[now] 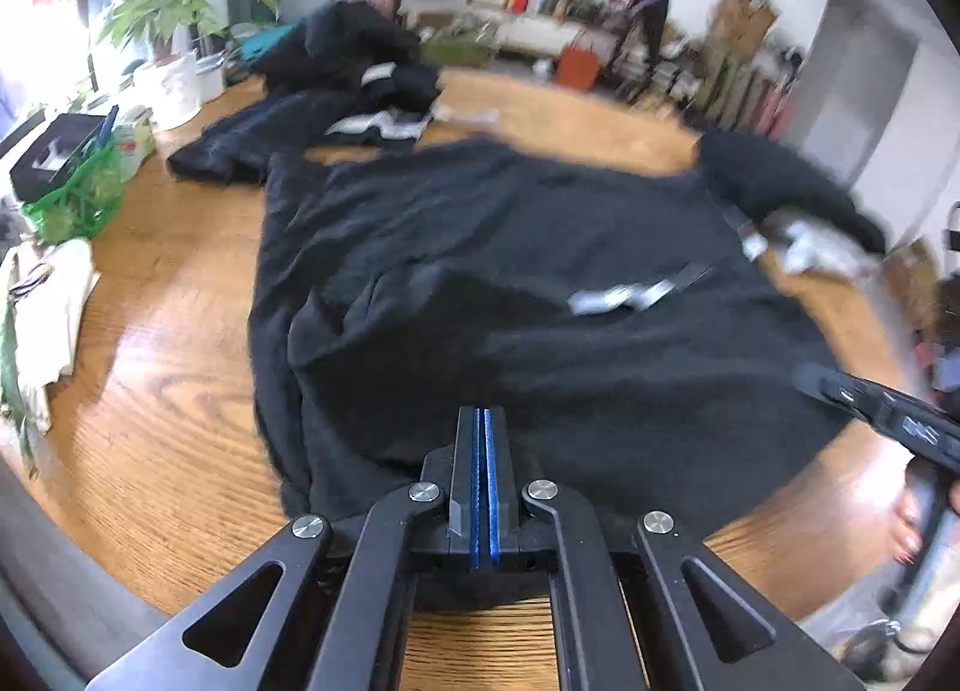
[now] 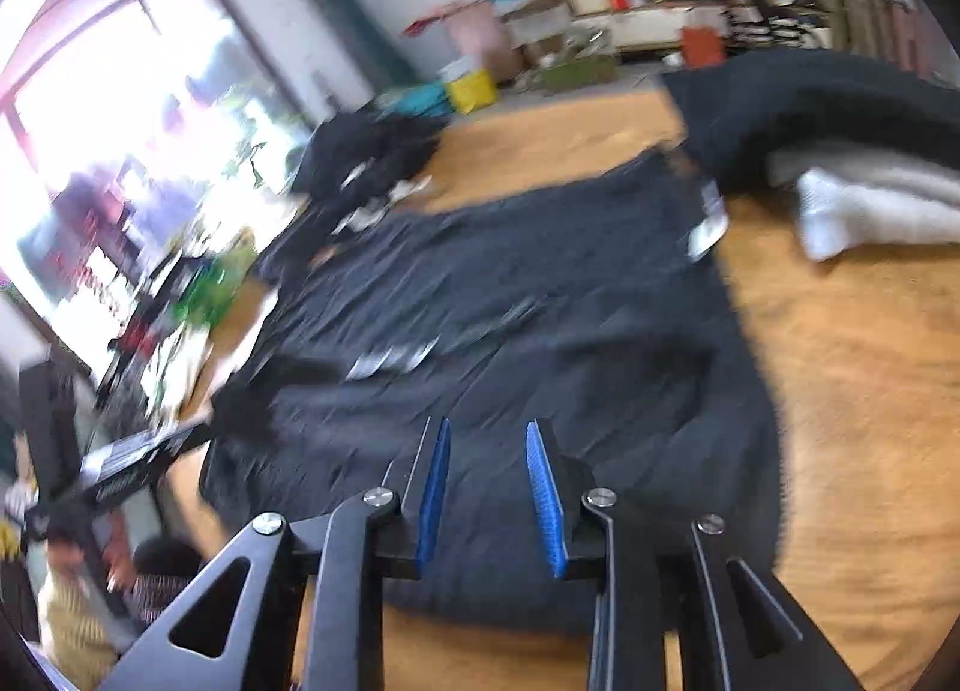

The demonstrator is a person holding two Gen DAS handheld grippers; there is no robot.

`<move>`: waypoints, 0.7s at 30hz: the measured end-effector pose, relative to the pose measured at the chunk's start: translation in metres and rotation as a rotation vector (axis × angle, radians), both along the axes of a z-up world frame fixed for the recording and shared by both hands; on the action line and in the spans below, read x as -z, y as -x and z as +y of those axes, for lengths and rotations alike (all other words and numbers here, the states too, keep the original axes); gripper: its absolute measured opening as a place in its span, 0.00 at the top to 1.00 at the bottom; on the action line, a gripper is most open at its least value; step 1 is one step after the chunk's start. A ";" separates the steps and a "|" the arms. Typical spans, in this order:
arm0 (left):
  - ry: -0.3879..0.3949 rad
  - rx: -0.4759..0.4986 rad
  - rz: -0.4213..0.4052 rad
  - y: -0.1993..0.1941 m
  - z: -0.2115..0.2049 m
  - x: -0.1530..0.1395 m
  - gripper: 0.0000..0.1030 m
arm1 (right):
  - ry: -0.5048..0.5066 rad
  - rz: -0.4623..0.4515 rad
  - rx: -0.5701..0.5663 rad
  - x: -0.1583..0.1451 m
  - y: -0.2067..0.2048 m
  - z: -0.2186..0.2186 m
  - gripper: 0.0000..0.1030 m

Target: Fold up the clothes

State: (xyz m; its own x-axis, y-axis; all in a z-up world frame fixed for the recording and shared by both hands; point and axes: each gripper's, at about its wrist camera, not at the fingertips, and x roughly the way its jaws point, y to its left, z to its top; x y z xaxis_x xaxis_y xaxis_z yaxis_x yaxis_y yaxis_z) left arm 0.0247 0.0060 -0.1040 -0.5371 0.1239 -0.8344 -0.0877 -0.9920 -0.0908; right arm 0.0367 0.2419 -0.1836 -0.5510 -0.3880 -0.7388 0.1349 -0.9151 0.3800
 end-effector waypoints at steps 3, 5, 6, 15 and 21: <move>-0.083 -0.051 0.009 -0.007 -0.023 0.013 0.96 | 0.028 -0.056 0.045 0.026 -0.011 0.014 0.86; -0.134 -0.075 -0.004 -0.008 -0.033 0.015 0.96 | 0.133 -0.064 0.082 0.029 -0.017 0.033 0.96; -0.135 -0.088 -0.008 -0.009 -0.035 0.014 0.96 | 0.187 -0.077 0.100 0.031 -0.019 0.041 0.96; -0.075 -0.073 0.003 -0.032 -0.030 0.001 0.96 | 0.120 -0.135 0.269 0.020 -0.038 0.089 0.68; -0.046 -0.076 -0.032 -0.043 -0.031 0.011 0.96 | 0.132 -0.097 0.301 0.015 -0.057 0.095 0.61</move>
State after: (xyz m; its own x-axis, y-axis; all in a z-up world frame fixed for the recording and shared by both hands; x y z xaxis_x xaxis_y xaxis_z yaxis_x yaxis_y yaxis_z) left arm 0.0672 -0.0253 -0.1155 -0.5192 0.1222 -0.8459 -0.0087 -0.9904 -0.1378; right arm 0.0940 0.3365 -0.1984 -0.5853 -0.3141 -0.7475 -0.1764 -0.8505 0.4955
